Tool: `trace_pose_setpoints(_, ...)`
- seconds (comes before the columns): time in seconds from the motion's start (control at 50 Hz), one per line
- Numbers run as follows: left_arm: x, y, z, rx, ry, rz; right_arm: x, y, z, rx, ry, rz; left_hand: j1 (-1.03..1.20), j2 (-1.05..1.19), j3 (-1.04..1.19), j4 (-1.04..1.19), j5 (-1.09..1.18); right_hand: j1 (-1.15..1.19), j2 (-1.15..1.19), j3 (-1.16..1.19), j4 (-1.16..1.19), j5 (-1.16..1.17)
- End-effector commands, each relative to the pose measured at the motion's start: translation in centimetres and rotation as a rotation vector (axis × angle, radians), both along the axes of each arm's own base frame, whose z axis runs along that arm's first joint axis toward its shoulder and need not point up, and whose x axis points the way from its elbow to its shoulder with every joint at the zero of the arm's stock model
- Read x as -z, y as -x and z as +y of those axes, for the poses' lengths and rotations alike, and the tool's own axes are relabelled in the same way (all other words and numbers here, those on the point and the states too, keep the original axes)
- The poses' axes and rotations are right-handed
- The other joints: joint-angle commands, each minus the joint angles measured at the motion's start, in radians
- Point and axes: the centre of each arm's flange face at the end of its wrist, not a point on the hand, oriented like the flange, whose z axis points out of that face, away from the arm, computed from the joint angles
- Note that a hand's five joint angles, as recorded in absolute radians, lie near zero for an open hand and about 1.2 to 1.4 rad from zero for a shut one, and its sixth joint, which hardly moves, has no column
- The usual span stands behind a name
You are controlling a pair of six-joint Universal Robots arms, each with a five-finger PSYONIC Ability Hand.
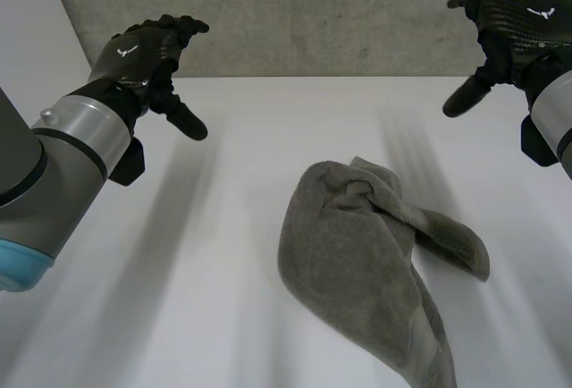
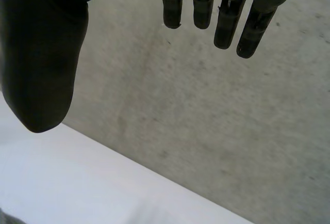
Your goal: Fold the towel.
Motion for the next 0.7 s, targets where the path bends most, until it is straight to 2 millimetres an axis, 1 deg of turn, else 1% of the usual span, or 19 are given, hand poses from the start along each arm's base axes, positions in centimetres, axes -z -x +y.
trace_pose_setpoints(0.02,-0.4,-0.1,0.1,-0.002,0.008,0.001,0.3,0.1,-0.3,0.046,0.005,0.044,0.008,0.009,0.009,0.01,-0.015,-0.059,-0.077,-0.07,-0.086,-0.058)
trace_pose_setpoints(0.18,-0.8,-0.3,0.3,-0.025,0.035,-0.033,0.3,0.0,-0.3,0.043,0.006,0.049,0.005,0.007,0.006,0.007,-0.018,-0.059,-0.077,-0.07,-0.086,-0.058)
trace_pose_setpoints(0.38,-1.2,-0.5,0.3,-0.048,0.044,-0.029,0.6,-0.1,-0.5,0.041,0.002,0.059,0.005,0.007,0.006,0.007,-0.018,-0.059,-0.077,-0.07,-0.086,-0.058)
trace_pose_setpoints(0.44,-1.0,-0.4,0.2,-0.045,0.043,-0.034,0.8,-0.2,-0.5,0.031,0.006,0.088,0.008,0.009,0.008,0.01,-0.015,-0.059,-0.077,-0.07,-0.086,-0.058)
trace_pose_setpoints(0.48,-0.8,-0.4,0.3,-0.039,0.044,-0.038,0.9,-0.6,-0.3,-0.004,0.023,0.184,0.014,0.015,0.014,0.016,-0.009,-0.059,-0.077,-0.07,-0.086,-0.058)
trace_pose_setpoints(0.5,-0.6,-0.3,0.3,-0.033,0.043,-0.044,0.9,-0.6,-0.3,-0.004,0.023,0.185,0.011,0.012,0.011,0.013,-0.012,-0.059,-0.077,-0.07,-0.086,-0.058)
trace_pose_setpoints(0.52,-0.6,-0.3,0.3,-0.033,0.043,-0.044,1.3,-0.7,-0.1,-0.024,0.03,0.275,0.011,0.012,0.011,0.013,-0.012,-0.059,-0.077,-0.07,-0.086,-0.058)
trace_pose_setpoints(0.54,-0.5,-0.1,0.3,-0.026,0.049,-0.06,2.2,-0.8,0.4,-0.058,0.015,0.393,0.011,0.012,0.011,0.013,-0.012,-0.059,-0.077,-0.07,-0.086,-0.058)
trace_pose_setpoints(0.56,-0.2,0.1,0.2,-0.019,0.059,-0.081,2.2,-0.8,0.4,-0.058,0.015,0.394,0.008,0.01,0.009,0.01,-0.015,-0.059,-0.077,-0.07,-0.086,-0.058)
trace_pose_setpoints(0.58,-0.2,0.1,0.2,-0.019,0.059,-0.081,2.7,-0.8,1.0,-0.088,0.002,0.484,0.008,0.009,0.009,0.01,-0.015,-0.059,-0.077,-0.07,-0.086,-0.058)
trace_pose_setpoints(0.6,0.4,0.5,0.1,-0.002,0.065,-0.114,2.7,-0.8,1.0,-0.089,0.002,0.485,0.008,0.009,0.009,0.01,-0.015,-0.059,-0.077,-0.07,-0.086,-0.058)
trace_pose_setpoints(0.62,0.4,0.5,0.1,-0.002,0.065,-0.114,3.2,-0.7,1.6,-0.112,-0.024,0.541,0.008,0.009,0.009,0.01,-0.015,-0.059,-0.077,-0.07,-0.086,-0.058)
trace_pose_setpoints(0.64,1.5,0.8,-0.2,0.017,0.057,-0.152,3.8,-0.8,2.1,-0.139,-0.061,0.556,0.008,0.009,0.009,0.01,-0.015,-0.059,-0.077,-0.07,-0.086,-0.058)
trace_pose_setpoints(0.66,2.8,1.3,-0.4,0.049,0.042,-0.19,3.8,-0.8,2.1,-0.139,-0.061,0.556,0.008,0.009,0.009,0.01,-0.015,-0.059,-0.077,-0.07,-0.086,-0.058)
trace_pose_setpoints(0.68,2.9,1.4,-0.4,0.049,0.042,-0.191,4.5,-0.8,2.7,-0.159,-0.101,0.559,0.008,0.009,0.009,0.01,-0.015,-0.059,-0.077,-0.07,-0.086,-0.058)
trace_pose_setpoints(0.7,4.0,2.2,-0.4,0.093,0.034,-0.218,5.3,-1.0,3.3,-0.176,-0.136,0.556,0.005,0.007,0.006,0.007,-0.018,-0.059,-0.077,-0.07,-0.086,-0.058)
